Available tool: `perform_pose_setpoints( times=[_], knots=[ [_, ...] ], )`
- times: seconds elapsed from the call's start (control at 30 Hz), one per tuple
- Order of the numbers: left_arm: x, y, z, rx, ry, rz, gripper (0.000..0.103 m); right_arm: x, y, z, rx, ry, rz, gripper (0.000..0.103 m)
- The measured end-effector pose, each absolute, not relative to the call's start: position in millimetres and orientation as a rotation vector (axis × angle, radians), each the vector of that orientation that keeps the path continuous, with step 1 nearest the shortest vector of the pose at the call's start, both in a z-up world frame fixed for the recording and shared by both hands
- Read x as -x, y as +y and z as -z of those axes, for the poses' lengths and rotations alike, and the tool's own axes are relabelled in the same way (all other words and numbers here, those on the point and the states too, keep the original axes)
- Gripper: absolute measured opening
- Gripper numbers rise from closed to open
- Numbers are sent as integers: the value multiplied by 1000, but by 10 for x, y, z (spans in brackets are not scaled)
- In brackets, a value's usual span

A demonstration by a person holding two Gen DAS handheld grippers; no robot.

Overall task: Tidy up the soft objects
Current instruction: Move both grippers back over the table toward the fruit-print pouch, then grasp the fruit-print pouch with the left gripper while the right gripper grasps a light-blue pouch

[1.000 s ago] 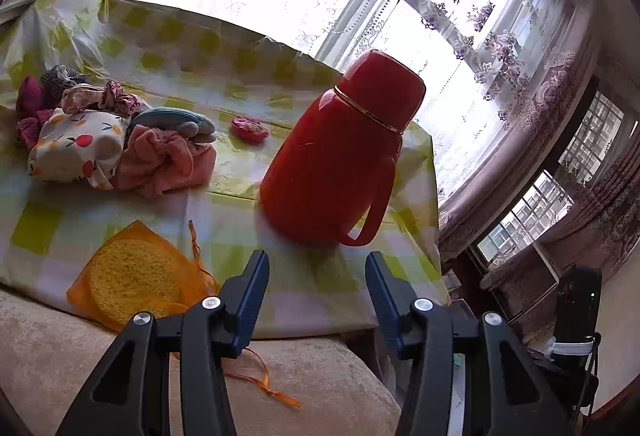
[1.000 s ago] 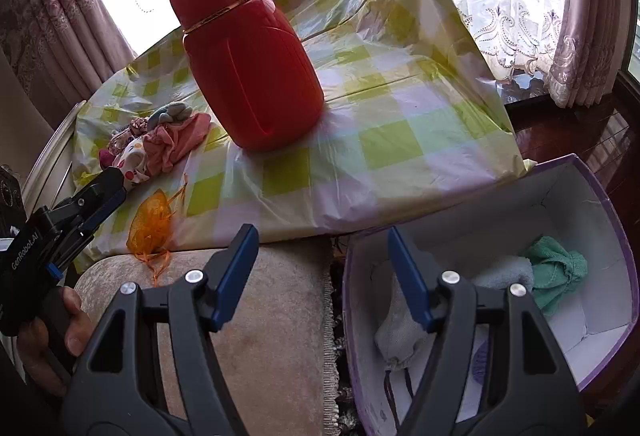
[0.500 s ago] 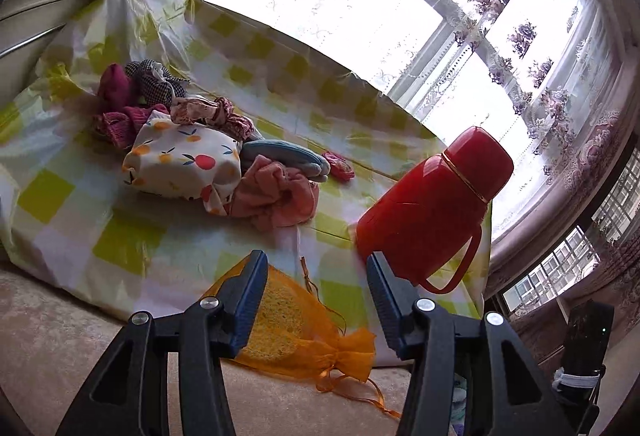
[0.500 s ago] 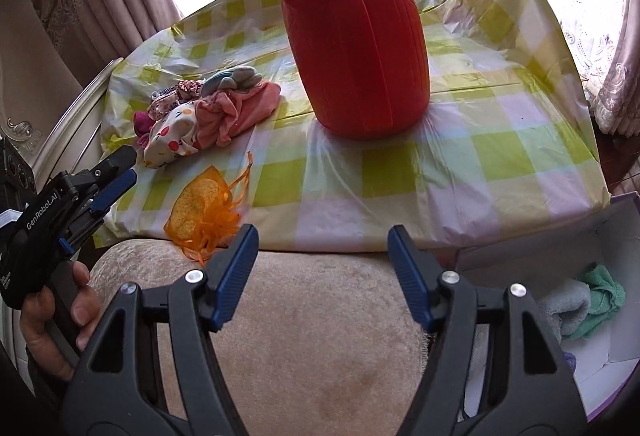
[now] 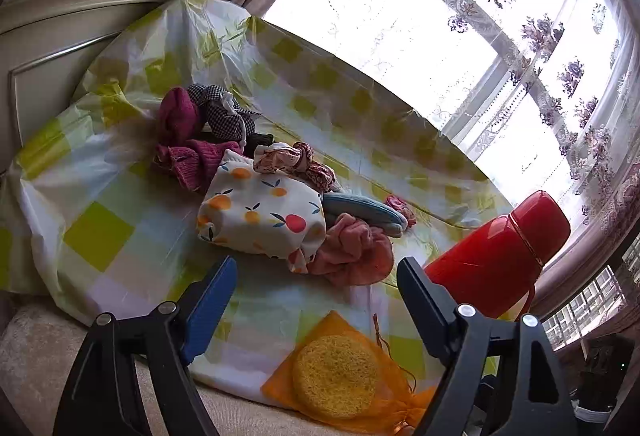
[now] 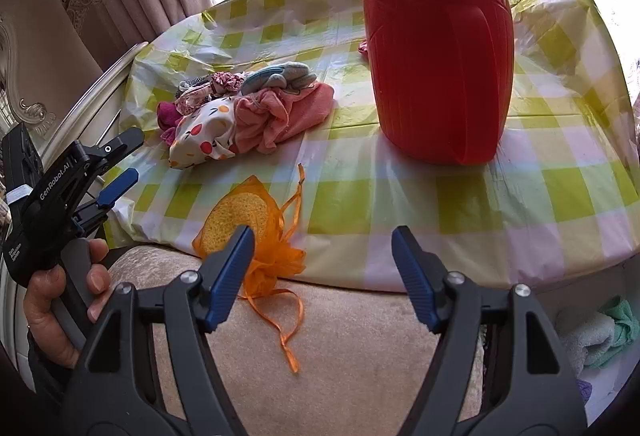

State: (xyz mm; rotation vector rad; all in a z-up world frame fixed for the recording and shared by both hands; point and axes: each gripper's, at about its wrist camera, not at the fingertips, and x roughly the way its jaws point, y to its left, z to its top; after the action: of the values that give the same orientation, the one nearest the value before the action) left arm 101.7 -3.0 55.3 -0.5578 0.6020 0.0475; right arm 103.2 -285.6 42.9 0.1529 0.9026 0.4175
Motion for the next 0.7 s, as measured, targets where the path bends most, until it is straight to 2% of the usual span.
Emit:
perform_pose_setpoints(
  times=[0.23,0.4,0.7],
  knots=[
    [-1402,111,-489,530,679,-118,89,-1206,-2597,-503,-110,883,-454,79],
    [-1730,152,-365,507,760,-154,100,-1343,-2427,-547,-82,873,-467,84],
    [-2135,102,-93,451,861,-169,103,-1722,-2091,-664,-10,852,-486,89]
  ],
)
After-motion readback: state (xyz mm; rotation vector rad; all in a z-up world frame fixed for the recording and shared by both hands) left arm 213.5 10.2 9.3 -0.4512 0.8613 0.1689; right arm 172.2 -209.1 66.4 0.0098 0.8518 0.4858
